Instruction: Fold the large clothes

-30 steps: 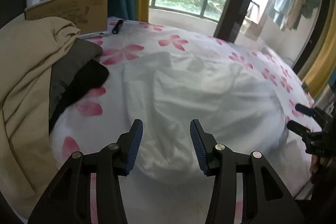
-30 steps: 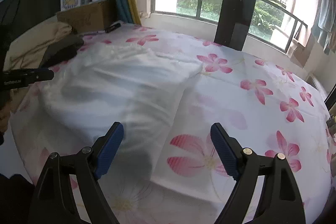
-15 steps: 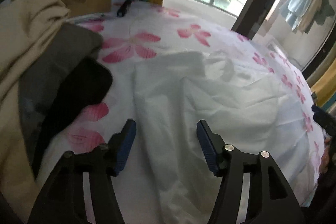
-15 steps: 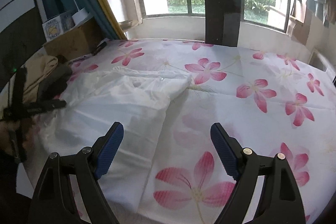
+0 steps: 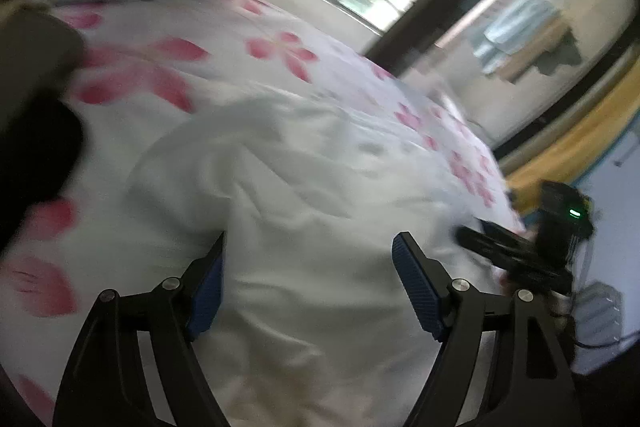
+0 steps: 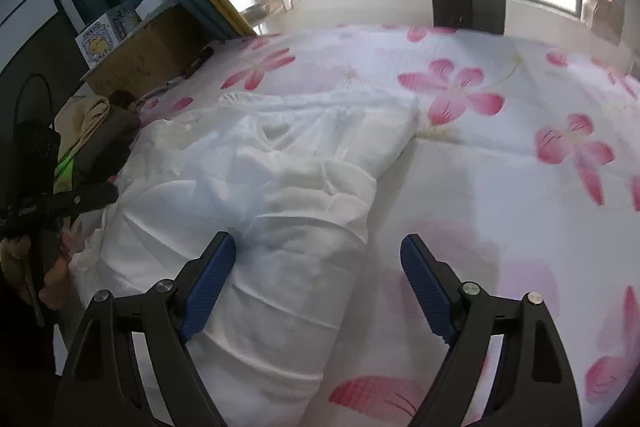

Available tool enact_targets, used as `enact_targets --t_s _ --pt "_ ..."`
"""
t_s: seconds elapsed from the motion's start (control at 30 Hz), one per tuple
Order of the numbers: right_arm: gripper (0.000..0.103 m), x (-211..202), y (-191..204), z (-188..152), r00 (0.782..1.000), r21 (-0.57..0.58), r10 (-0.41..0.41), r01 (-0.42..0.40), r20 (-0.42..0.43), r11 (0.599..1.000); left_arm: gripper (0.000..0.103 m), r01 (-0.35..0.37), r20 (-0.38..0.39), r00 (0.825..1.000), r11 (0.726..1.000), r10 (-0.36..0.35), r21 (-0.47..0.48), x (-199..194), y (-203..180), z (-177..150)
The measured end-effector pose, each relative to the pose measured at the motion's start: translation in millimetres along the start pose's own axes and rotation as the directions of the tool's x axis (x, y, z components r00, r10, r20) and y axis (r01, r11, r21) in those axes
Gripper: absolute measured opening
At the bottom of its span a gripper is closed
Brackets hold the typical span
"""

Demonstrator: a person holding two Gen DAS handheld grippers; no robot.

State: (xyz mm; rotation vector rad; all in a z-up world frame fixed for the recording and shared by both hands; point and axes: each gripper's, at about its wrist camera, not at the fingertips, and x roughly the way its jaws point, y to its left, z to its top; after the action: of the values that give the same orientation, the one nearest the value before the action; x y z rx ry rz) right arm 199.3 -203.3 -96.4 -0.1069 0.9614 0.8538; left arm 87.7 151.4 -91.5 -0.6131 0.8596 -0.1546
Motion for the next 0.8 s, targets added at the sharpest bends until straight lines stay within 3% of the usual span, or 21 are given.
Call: enact_targets --t_s 0.1,0.23,0.4,0.63,0.73,0.8 --pt "0.084 4 -1 0 1.0 -0.006 -0.001 0.001 0.011 1.0 0.08 0.023 -0.016 1.0 0.999 -0.022 0.044 11 -15 -4" --pt "0.085 8 4 0 0.999 -0.047 -0.03 0.031 0.025 0.998 0.08 0.102 -0.046 0.994 0.995 -0.1 0.024 23 -26 -7" --pt "0.086 9 4 2 0.999 -0.043 -0.033 0.034 0.016 0.998 0.08 0.039 -0.08 0.996 0.995 -0.032 0.095 38 -49 -6" --pt "0.086 8 3 2 1.0 -0.013 0.004 -0.004 0.017 1.0 0.08 -0.072 -0.064 0.994 0.983 0.084 0.171 48 -65 -7" --pt "0.083 10 10 0 0.999 -0.032 0.043 -0.042 0.018 0.999 0.07 -0.111 -0.057 0.991 0.972 0.125 0.206 49 -67 -9" --pt "0.075 12 17 -2 0.997 -0.052 0.077 -0.076 0.019 0.996 0.053 -0.106 -0.062 0.991 0.972 0.122 0.209 49 -66 -8"
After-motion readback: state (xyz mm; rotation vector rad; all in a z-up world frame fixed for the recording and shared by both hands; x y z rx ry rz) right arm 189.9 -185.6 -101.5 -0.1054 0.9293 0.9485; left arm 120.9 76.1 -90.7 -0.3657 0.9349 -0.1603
